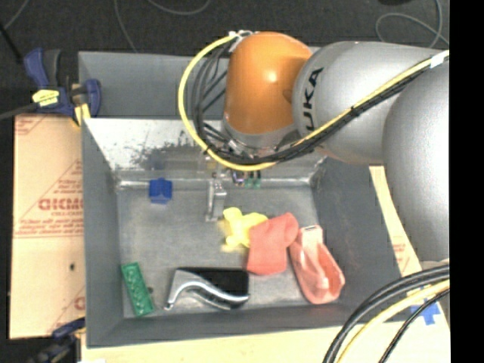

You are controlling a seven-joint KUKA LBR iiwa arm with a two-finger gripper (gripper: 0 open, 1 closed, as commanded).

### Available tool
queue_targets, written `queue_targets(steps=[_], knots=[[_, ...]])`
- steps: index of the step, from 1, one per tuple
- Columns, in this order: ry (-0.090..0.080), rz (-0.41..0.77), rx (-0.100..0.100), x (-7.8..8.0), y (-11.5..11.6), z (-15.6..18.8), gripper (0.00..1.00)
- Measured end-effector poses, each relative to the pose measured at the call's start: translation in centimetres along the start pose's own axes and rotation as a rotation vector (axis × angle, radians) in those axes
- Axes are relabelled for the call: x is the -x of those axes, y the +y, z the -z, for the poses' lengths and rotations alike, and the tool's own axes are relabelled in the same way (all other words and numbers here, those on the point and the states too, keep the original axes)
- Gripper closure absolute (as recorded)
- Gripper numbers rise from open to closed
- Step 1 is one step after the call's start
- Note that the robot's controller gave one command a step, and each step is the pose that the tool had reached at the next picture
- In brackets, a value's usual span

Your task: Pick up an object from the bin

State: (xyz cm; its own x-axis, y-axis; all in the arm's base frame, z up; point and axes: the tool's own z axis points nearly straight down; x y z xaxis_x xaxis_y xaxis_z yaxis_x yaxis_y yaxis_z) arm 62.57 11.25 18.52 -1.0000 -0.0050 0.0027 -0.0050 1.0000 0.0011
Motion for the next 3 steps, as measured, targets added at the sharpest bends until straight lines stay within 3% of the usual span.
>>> queue_targets(steps=[1,2,3], knots=[[-0.006,-0.002,0.001,0.1,-0.1,0.5,0.0],[-0.013,-0.023,0.003,-0.4,-3.9,-3.7,0.0],[-0.008,-0.122,-0.002,-1.6,-6.7,-8.1,0.0]])
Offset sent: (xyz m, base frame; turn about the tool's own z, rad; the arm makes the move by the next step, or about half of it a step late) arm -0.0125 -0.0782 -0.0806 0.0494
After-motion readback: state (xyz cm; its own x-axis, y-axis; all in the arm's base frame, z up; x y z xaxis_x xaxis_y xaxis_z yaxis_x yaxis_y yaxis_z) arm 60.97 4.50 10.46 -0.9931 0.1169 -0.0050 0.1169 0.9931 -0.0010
